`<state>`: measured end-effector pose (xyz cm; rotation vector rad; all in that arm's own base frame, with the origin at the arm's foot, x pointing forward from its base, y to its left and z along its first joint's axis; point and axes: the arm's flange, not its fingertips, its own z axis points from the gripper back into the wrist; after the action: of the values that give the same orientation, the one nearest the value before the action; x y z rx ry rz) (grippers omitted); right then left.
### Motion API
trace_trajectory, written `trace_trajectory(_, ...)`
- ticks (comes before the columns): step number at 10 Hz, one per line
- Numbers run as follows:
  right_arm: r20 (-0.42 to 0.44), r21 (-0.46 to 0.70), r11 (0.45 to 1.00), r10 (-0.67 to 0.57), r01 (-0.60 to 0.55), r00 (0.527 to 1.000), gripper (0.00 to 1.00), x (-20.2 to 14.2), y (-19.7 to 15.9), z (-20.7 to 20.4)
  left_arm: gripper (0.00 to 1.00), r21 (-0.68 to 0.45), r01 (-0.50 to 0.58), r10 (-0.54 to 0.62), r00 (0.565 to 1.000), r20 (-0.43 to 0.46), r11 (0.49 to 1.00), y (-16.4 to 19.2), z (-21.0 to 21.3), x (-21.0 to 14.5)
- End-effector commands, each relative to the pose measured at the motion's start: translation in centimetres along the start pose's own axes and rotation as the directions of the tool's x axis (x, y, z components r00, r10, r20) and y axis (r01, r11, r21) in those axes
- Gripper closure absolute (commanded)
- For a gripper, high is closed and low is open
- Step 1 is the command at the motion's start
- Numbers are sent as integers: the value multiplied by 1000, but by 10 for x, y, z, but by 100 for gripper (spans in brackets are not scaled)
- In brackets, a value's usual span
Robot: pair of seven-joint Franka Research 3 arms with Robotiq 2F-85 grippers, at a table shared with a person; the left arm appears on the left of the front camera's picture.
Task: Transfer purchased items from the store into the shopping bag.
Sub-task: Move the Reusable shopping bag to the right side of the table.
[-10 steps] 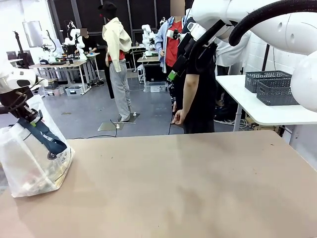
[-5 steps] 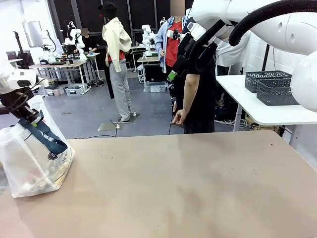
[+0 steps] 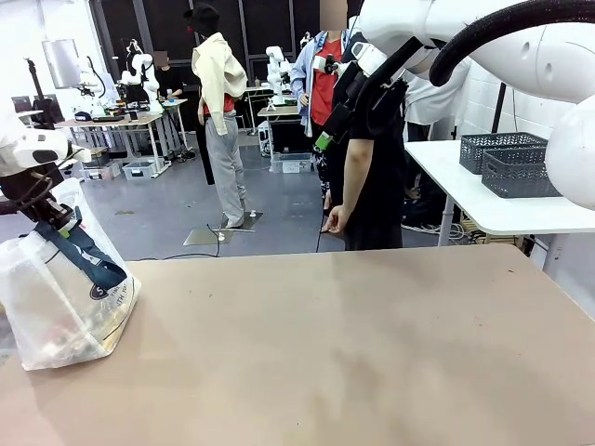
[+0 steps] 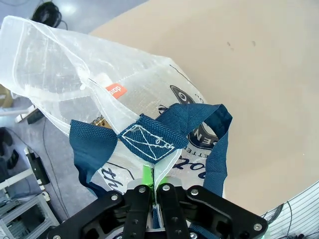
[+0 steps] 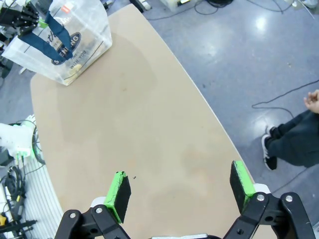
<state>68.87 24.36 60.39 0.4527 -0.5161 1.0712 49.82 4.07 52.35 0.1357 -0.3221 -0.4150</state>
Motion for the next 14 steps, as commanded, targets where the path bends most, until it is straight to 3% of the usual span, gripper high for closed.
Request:
trace_trajectory(1,-14,3,1000,4,-4,1000,0,8,-4,2,100,7,7,-7,1000,-10,1000,1,2,0)
trace_trajectory(2,-14,3,1000,4,-4,1000,0,8,-4,2,93,0,0,0,1000,0,1000,0,0,0)
trace_trajectory(7,-14,3,1000,4,-4,1000,0,8,-4,2,0,24,30,-29,999,-30,999,-2,15,5)
trace_trajectory(14,-14,3,1000,4,-4,1000,0,8,-4,2,0,89,82,-80,996,-25,993,-9,67,17)
